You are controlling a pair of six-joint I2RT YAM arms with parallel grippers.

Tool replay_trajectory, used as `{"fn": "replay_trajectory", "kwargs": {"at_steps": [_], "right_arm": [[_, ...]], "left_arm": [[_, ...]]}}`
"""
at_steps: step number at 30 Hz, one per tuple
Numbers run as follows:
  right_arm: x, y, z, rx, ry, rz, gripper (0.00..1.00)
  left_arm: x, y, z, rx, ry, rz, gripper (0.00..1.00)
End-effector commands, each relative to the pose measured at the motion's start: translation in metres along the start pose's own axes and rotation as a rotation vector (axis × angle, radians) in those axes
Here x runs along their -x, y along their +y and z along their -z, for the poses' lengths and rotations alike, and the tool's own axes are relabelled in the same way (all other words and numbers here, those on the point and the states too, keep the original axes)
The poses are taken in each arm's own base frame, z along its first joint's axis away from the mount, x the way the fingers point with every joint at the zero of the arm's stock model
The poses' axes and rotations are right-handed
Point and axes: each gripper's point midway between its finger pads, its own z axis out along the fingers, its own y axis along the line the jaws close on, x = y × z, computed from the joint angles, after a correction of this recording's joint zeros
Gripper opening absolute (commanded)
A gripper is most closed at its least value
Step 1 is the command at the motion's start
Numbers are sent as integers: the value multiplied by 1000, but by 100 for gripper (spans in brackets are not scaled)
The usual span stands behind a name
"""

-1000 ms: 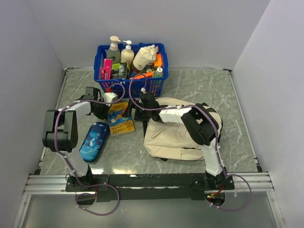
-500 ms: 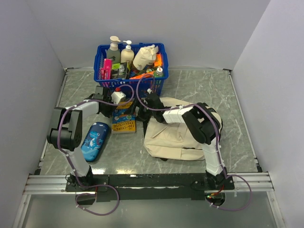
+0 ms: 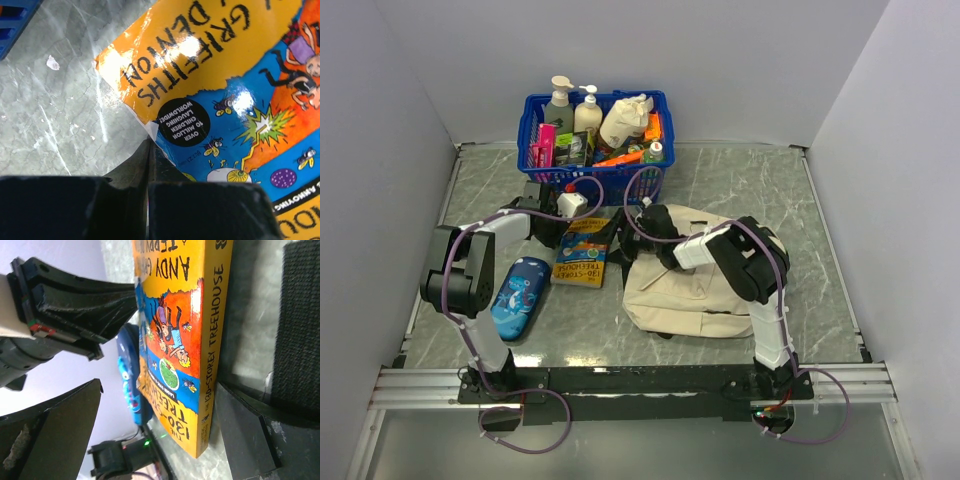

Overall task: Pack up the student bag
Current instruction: Pick up the book from the center of the board.

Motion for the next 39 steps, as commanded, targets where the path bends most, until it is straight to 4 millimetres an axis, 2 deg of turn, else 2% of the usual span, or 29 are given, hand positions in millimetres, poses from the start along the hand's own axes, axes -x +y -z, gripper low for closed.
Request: {"fn": "replay_trajectory", "kwargs": {"at_steps": [1, 3, 8, 12, 14, 17, 19, 20, 25, 29, 32, 35, 37, 38, 39], "right_arm": [[16, 123, 32, 373, -63, 117, 100], [20, 136, 40, 399, -77, 145, 100], [20, 147, 47, 416, -91, 213, 100], [19, 122, 36, 315, -96, 237, 100], [16, 100, 26, 238, -73, 216, 100], [13, 77, 15, 164, -46, 200, 100], [10, 73, 10, 152, -29, 213, 100], [8, 65, 6, 130, -16, 207, 100], [4, 58, 1, 91, 2, 232, 100], [6, 53, 9, 46, -21, 268, 97], [4, 43, 15, 10, -24, 280, 91], [3, 41, 17, -4, -20, 286, 77], [2, 41, 16, -2, -16, 280, 47], [2, 44, 15, 6, -11, 278, 24], [2, 43, 14, 4, -3, 272, 18]], "left_arm": [[8, -57, -3, -214, -27, 25, 6], [9, -57, -3, -213, -29, 30, 6], [14, -59, -1, -228, -37, 47, 6], [14, -62, -2, -242, -40, 63, 6], [14, -63, 0, -244, -42, 65, 6], [13, -64, 0, -248, -40, 71, 6], [14, -65, 2, -251, -45, 72, 6], [14, -66, 2, -252, -47, 71, 6], [15, -65, 1, -254, -47, 74, 6], [15, -64, 2, -244, -47, 74, 6], [14, -59, 1, -223, -44, 91, 6], [17, -52, 5, -209, -46, 114, 5], [23, -48, 11, -205, -60, 118, 5], [26, -47, 15, -202, -73, 114, 5], [29, -47, 18, -200, -81, 110, 5]]}}
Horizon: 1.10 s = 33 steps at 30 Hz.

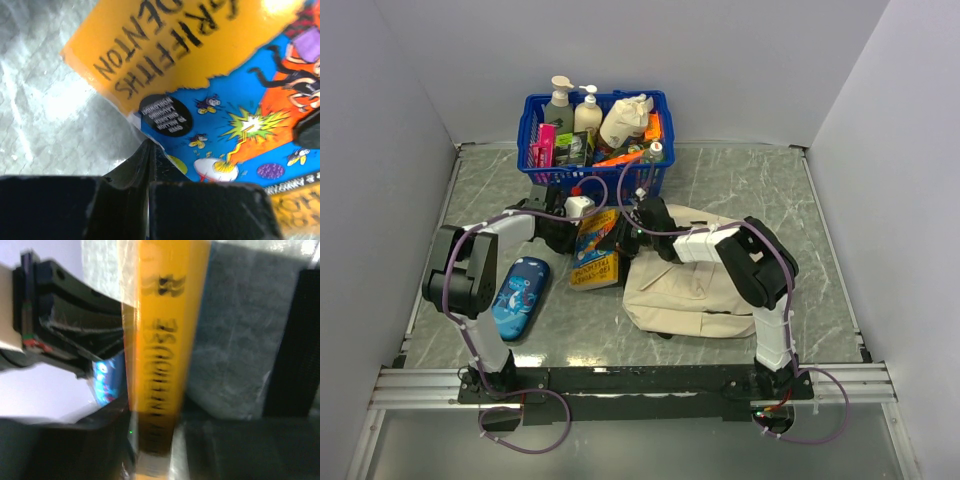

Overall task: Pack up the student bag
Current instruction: Pick up the book from the center of the board.

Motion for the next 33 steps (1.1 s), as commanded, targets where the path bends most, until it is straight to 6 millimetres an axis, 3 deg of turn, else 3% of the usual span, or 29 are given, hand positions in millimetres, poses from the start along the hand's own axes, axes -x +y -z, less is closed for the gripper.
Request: {"fn": "replay_trajectory", "kwargs": {"at_steps": [1, 5, 8, 9, 11, 12, 13, 14, 15, 16, 17, 19, 20, 21, 22, 23, 24, 25, 26, 27, 28, 30, 31, 33], "right_arm": [[11, 40, 8, 90, -25, 51, 15], [16, 53, 14, 109, -31, 74, 0], [34, 72, 34, 115, -71, 128, 0], [45, 87, 49, 109, -116, 163, 0], [62, 85, 73, 17, -146, 233, 0], [74, 107, 100, 48, -204, 268, 0], [87, 94, 118, 44, -252, 232, 0], [94, 99, 136, 93, -281, 217, 0], [98, 117, 165, 179, -317, 178, 0], [100, 100, 184, 218, -307, 143, 0], [106, 110, 199, 286, -335, 172, 0], [110, 114, 223, 282, -338, 196, 0], [106, 86, 226, 150, -304, 125, 0], [109, 81, 237, 68, -339, 200, 0], [118, 86, 250, 11, -382, 220, 0], [130, 66, 265, -98, -450, 181, 0], [129, 64, 282, -113, -476, 164, 0], [129, 50, 291, -119, -502, 115, 0], [126, 50, 300, -79, -502, 92, 0], [143, 57, 330, -15, -606, 100, 0], [134, 47, 328, 12, -576, 78, 0], [136, 40, 351, 43, -590, 62, 0], [134, 32, 353, 21, -578, 32, 0], [140, 8, 362, -96, -603, 3, 0]], "left_arm": [[22, -4, 19, -13, -58, 3, 5], [28, -6, 30, -10, -76, -3, 5], [39, -6, 46, 16, -95, -9, 4], [45, -5, 53, 27, -108, -14, 2], [67, -5, 79, 61, -154, -26, 1], [75, -5, 89, 72, -173, -31, 1], [87, -9, 106, 81, -211, -39, 1], [103, -10, 121, 88, -250, -48, 1], [107, -15, 130, 83, -258, -45, 1], [114, -21, 140, 75, -279, -47, 2], [127, -29, 152, 51, -316, -68, 3], [133, -58, 164, -17, -320, -107, 6], [142, -71, 171, -27, -337, -140, 7], [145, -83, 172, -24, -337, -174, 9], [153, -116, 171, -57, -349, -260, 11], [154, -132, 168, -61, -343, -307, 11], [154, -141, 163, -33, -327, -348, 12], [153, -175, 150, -73, -300, -430, 12], [157, -189, 146, -82, -298, -465, 13], [158, -200, 141, -87, -287, -490, 13], [154, -225, 124, -133, -251, -541, 13], [169, -251, 121, -154, -273, -589, 17], [167, -273, 108, -197, -252, -629, 18], [189, -298, 110, -227, -320, -661, 19]]}}
